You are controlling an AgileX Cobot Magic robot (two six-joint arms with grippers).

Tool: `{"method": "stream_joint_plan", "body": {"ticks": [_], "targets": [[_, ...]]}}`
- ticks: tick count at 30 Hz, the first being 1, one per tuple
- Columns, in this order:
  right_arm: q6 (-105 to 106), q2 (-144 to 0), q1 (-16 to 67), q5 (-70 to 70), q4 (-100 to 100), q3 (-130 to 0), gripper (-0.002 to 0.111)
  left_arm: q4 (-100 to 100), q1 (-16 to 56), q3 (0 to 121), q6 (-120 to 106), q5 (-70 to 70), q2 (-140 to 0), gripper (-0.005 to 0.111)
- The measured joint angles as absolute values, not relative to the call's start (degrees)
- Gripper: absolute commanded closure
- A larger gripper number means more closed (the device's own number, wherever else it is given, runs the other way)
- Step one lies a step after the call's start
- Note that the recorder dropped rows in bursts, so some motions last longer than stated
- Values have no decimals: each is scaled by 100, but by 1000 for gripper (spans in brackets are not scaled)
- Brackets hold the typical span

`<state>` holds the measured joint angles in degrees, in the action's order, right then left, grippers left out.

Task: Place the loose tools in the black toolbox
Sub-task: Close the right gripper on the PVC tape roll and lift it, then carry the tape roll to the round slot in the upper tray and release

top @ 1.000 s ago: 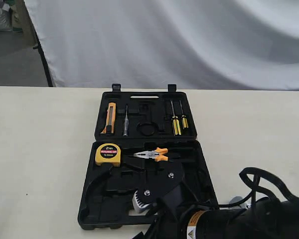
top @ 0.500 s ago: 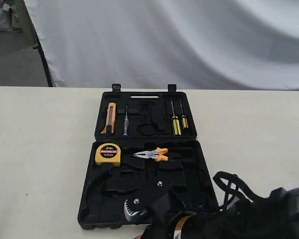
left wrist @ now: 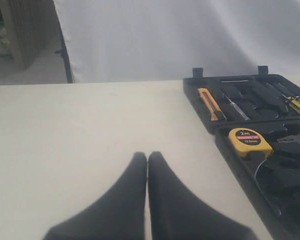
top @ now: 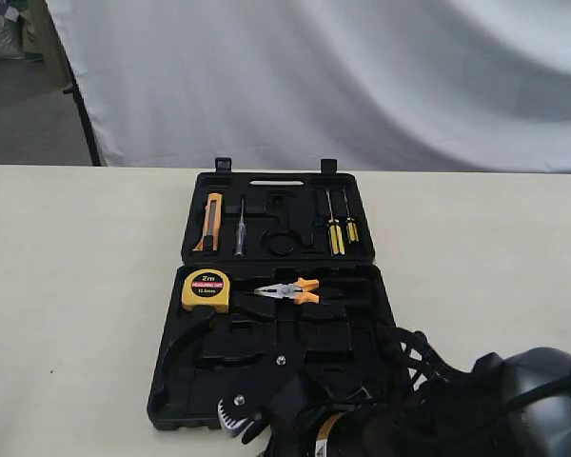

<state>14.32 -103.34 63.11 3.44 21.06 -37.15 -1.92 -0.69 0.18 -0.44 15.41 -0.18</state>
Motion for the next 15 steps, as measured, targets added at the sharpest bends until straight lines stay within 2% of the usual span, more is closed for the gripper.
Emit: {"method": "stream_joint_plan", "body": {"ticks": [1, 2, 7, 11, 15], "targets": [[1456, -10298, 6311, 280, 2106, -3725, 107, -192, -69, 18, -44, 1541, -18, 106], [1454, -10270, 6311, 215, 2106, -3725, 108, -192, -69, 18, -44, 1541, -18, 106], [1454, -9603, 6311, -629, 2118, -3672, 108, -192, -69, 18, -44, 1541, -18, 106], [1454, -8701, 6288, -723, 2118, -3668, 108, -192, -69, 18, -44, 1541, -18, 106], [1454, -8211, 5644, -766, 1961, -4191, 108, -192, -69, 18, -44, 1541, -18, 106]]}}
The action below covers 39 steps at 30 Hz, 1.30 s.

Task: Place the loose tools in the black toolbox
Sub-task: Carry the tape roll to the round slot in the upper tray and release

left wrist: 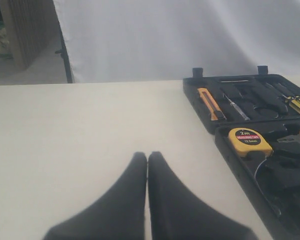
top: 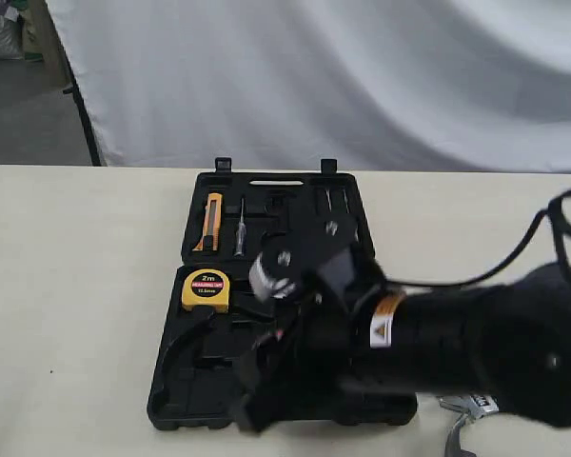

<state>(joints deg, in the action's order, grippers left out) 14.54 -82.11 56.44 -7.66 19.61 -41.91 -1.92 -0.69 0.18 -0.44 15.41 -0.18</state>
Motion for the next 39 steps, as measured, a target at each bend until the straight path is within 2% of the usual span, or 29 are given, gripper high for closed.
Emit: {"method": "stream_joint_plan", "body": {"ticks": [4, 7, 22, 39], "targets": [[1454, -8594, 4838, -776, 1879, -4925, 108, -192, -69, 18, -44, 1541, -18, 106], [1481, -9444, 4290, -996, 1855, -5894, 108, -192, -69, 18, -44, 1541, -18, 106], [1426, -12819, 3947, -2738, 811, -9692, 108, -192, -69, 18, -44, 1541, -18, 106], [1044, -13115, 3558, -2590, 492, -9974, 108, -192, -69, 18, -44, 1541, -18, 106]]}}
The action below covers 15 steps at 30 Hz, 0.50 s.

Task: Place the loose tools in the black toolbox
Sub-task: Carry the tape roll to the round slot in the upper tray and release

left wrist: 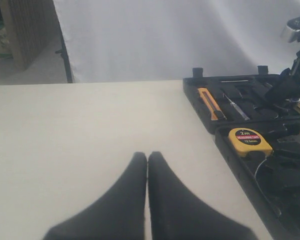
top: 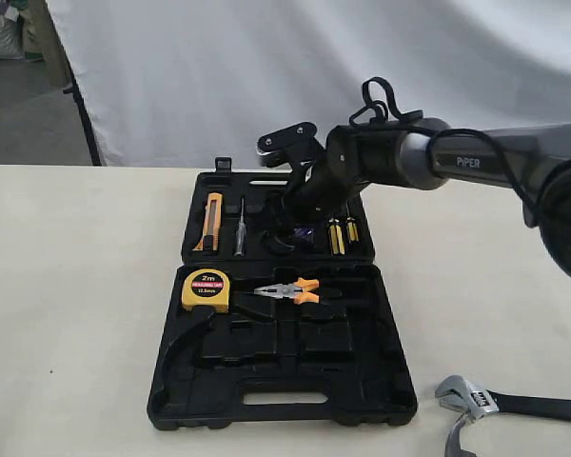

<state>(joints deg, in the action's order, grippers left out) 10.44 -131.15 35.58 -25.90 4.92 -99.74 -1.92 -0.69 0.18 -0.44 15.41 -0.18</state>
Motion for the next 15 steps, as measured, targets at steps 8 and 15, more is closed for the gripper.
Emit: {"method": "stream_joint_plan", "body": {"ticks": [8, 15], "targets": [[1044, -13276, 3609, -2298, 661, -10021, 108, -192, -69, 18, -44, 1541, -18, 106], [1044, -13475, 3610, -2221, 697, -10026, 108, -192, -69, 18, -44, 1541, -18, 106]]}}
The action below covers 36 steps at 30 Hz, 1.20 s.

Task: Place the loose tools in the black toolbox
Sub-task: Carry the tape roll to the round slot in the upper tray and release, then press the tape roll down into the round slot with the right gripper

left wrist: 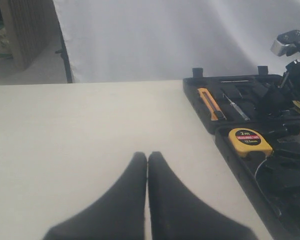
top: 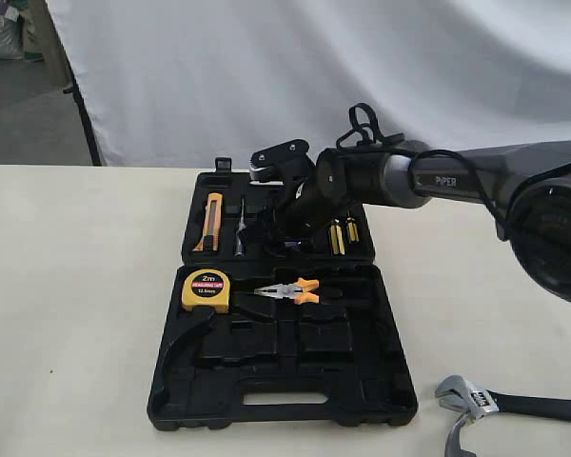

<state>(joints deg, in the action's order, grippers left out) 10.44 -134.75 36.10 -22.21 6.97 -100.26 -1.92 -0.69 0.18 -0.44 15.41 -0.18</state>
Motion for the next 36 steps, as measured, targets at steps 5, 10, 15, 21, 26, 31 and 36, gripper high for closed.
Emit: {"method": "stream_joint_plan", "body": {"ticks": [5, 10, 15, 21, 26, 31, 36], "targets": [[941, -13475, 3610, -2221, 721, -10026, 108, -192, -69, 18, -44, 1541, -18, 106], [871, -13475, 3610, -2221, 721, -10026, 108, -192, -69, 18, -44, 1541, -18, 106], [828, -13475, 3610, -2199, 741, -10026, 105, -192, -69, 18, -44, 1541, -18, 106], [794, -13475, 3630, -2188, 741, -10026, 59, -192, -69, 18, -44, 1541, -18, 106], [786, -13475, 3653, -2177, 755, -10036, 41, -192, -69, 18, -44, 1541, -18, 106], [786, -13328, 3675, -2155, 755, -10036, 40, -192, -69, 18, -44, 1541, -18, 106], [786, -12753, 3675, -2155, 755, -10036, 40, -192, -69, 18, -44, 1541, -18, 106]]}}
